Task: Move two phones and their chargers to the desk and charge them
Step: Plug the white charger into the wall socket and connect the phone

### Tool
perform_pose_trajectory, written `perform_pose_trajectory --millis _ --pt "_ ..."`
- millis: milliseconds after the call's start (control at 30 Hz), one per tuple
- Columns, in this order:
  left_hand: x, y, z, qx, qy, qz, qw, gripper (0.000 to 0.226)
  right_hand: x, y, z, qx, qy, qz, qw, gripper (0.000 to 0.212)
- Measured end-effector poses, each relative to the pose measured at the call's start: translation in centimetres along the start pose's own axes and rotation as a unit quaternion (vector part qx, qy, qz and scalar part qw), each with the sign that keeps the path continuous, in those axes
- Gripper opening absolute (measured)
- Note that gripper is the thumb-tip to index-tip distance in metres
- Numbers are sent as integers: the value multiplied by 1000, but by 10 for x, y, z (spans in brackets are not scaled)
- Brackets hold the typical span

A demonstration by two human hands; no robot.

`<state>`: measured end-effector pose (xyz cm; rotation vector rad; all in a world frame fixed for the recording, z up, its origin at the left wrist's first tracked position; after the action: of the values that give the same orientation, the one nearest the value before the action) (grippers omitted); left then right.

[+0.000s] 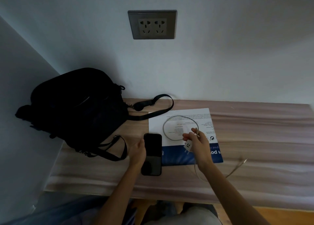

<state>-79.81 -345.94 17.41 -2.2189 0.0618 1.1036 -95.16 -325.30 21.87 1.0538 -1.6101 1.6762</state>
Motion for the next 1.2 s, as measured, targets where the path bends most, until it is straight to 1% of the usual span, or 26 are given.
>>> perform_pose_trajectory --millis 67,133,233,300,367,500,600,733,800,900,967,1033,1100,1133,1200 --pt "-1 -3 -7 -37 15 -8 999 39 -2 -1 2 11 11 26 1000 29" --pt "-8 -2 -17 -75 3 7 997 42 -1 0 3 19 13 31 999 31" --pt "-20 0 -26 -91 -34 23 995 40 3 -1 5 26 29 19 999 29" --pt "-28 -1 -27 -82 -66 25 994 35 7 -3 10 35 46 9 998 29" --pt "-33 -4 -19 -44 -100 17 994 28 13 -6 17 46 65 2 997 29" --pt "-44 -21 7 62 -107 14 992 16 26 -12 37 76 125 5 989 30" --pt "-61 -41 24 138 -119 24 983 22 37 -16 48 103 126 -23 986 25" --pt "-85 -66 34 203 -172 19 964 33 56 -26 61 143 113 -65 981 26" --pt "-96 -73 32 220 -188 34 957 35 66 -31 67 165 103 -87 977 25" --pt "-112 -72 14 183 -232 59 954 32 78 -36 67 166 50 -137 975 23" --pt "-123 -69 1 154 -261 64 951 31 85 -37 65 147 -15 -179 973 15" --pt "-137 -62 -10 135 -278 74 948 27 88 -35 62 119 -74 -197 970 13" --pt "-155 -56 -21 122 -297 90 943 30 94 -33 59 90 -97 -208 969 28" --pt "-164 -53 -26 119 -305 101 939 31 101 -34 59 77 -104 -230 964 37" --pt "-182 -50 -35 117 -306 123 937 35 122 -40 62 63 -122 -314 939 46"
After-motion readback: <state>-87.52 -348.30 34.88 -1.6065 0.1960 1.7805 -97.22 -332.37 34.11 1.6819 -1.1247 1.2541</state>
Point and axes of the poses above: each hand's wrist, its own y-axis towards the middle knuckle, its own z-axis out of the palm, x = y × z, the point moved 8 cm from there along y, towards the middle knuckle, and after that the axes turned 7 degrees about -x, right-handed, at the moved point
